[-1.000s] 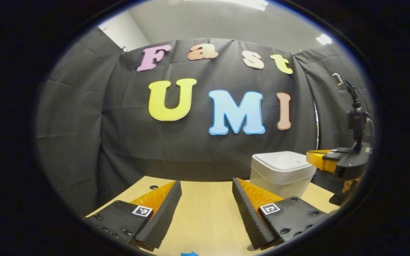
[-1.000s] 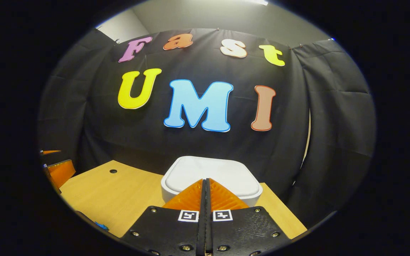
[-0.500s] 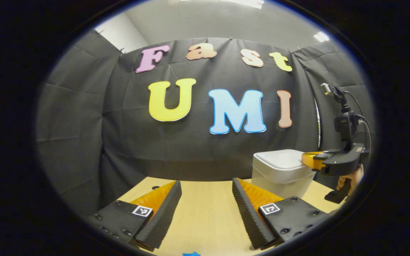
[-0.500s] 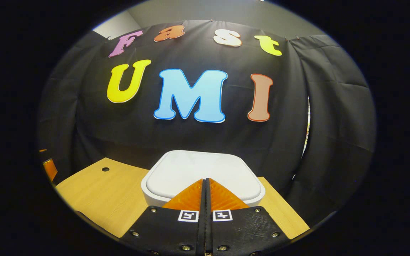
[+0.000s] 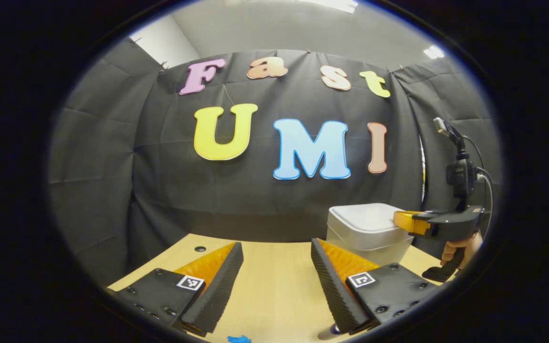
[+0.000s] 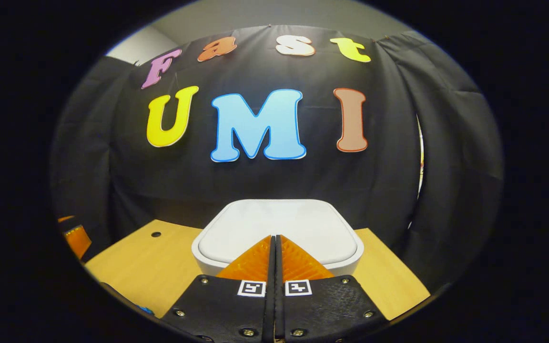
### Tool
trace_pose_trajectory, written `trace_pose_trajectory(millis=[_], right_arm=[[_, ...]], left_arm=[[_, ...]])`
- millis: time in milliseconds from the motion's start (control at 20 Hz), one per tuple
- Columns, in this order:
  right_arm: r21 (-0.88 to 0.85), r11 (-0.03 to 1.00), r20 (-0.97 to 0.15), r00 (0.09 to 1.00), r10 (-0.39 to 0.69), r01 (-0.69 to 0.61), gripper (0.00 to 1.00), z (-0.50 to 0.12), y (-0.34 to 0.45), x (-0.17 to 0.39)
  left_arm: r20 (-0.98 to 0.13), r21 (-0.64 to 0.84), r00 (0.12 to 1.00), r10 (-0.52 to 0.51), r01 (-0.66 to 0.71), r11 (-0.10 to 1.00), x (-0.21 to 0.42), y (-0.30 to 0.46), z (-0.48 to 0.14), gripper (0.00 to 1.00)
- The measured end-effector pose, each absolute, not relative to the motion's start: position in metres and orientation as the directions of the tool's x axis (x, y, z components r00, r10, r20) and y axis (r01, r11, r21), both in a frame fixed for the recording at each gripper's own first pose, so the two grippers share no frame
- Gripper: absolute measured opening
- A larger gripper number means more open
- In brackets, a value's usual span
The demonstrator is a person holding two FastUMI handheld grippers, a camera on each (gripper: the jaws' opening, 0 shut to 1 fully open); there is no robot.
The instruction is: Press the lid of the desktop garbage bin to open it, pick up the crumpled paper on the desktop and throw it into the bin, then pick up the pop can on the desktop and drop it into the bin, and finally close the garbage bin lid.
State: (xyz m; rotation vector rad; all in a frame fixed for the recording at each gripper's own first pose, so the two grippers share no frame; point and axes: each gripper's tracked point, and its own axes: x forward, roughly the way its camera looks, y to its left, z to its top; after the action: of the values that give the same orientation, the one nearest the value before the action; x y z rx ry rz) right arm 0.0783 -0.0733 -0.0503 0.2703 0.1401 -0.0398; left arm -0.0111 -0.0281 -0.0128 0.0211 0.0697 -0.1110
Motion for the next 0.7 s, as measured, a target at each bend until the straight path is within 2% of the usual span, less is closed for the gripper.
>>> trace_pose_trajectory(millis=[350,450,500,700], right_arm=[[0.340,0.940,-0.136,0.990,0.034,0.015,0.00,-0.042,-0.076,0.079],[0.392,0.920,-0.143,0.988,0.065,-0.004,0.00,-0.039,-0.072,0.078],[0.411,0.912,-0.155,0.985,0.071,-0.001,0.01,-0.040,-0.072,0.078],[0.429,0.903,-0.133,0.989,0.063,0.000,0.00,-0.028,-0.069,0.080]], left_arm=[[-0.075,-0.003,0.997,-0.022,0.022,1.000,-0.013,-0.016,-0.012,0.94],[-0.066,0.006,0.998,-0.018,0.018,1.000,-0.010,-0.012,-0.010,0.95],[-0.066,0.011,0.998,-0.019,0.020,1.000,-0.011,-0.011,-0.010,0.92],[-0.064,0.057,0.998,-0.026,0.030,0.998,-0.014,-0.004,-0.008,0.96]])
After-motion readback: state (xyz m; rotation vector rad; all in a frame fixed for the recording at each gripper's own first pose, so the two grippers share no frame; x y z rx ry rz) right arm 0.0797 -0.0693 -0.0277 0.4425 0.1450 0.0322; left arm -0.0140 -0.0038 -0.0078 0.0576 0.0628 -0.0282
